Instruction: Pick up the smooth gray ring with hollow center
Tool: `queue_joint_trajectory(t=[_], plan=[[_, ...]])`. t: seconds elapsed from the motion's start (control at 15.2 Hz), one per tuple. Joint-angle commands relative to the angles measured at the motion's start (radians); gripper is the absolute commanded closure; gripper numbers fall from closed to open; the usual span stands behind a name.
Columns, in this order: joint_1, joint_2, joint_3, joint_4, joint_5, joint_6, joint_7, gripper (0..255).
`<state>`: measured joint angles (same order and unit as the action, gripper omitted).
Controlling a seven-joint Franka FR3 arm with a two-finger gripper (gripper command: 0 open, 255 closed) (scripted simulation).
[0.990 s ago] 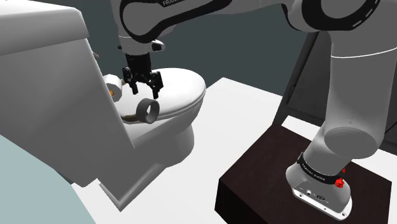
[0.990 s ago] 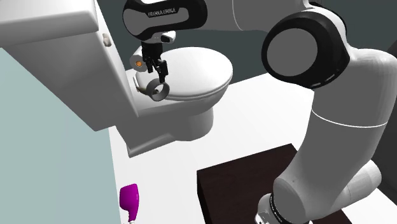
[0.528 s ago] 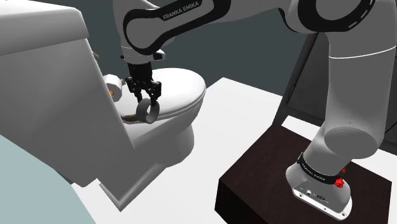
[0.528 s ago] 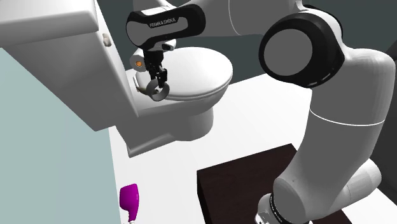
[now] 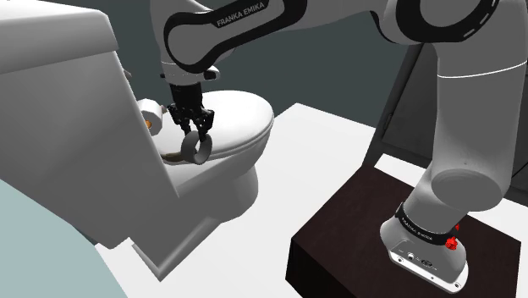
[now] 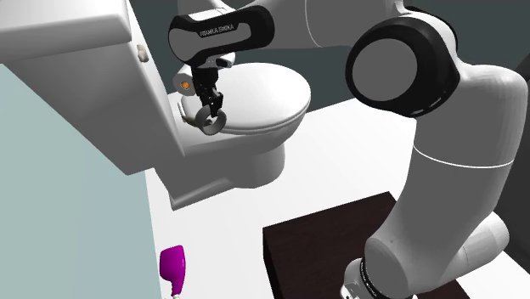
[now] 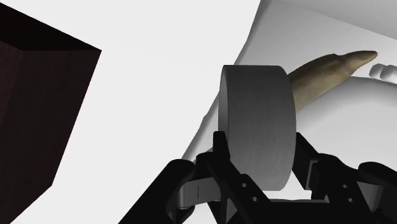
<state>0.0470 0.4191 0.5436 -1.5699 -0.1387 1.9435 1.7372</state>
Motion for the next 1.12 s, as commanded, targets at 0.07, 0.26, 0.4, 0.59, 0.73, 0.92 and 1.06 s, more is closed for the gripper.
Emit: queue_joint_trajectory(t=[0.07,0.26,0.4,0.59,0.73,0.92,1.06], plan=[[0.000,-0.003,0.001,0.008,0.002,-0.011,-0.001,255],[0.001,-0.010,0.004,0.038,0.007,-0.048,-0.002,255],[0.002,-0.015,0.005,0.060,0.009,-0.073,-0.003,255],[0.004,-0.019,0.007,0.095,0.012,-0.111,-0.003,255],[0.006,-0.021,0.009,0.119,0.013,-0.137,-0.003,255],[0.010,-0.021,0.010,0.160,0.014,-0.178,-0.003,255],[0.012,-0.021,0.011,0.176,0.014,-0.193,-0.002,255]])
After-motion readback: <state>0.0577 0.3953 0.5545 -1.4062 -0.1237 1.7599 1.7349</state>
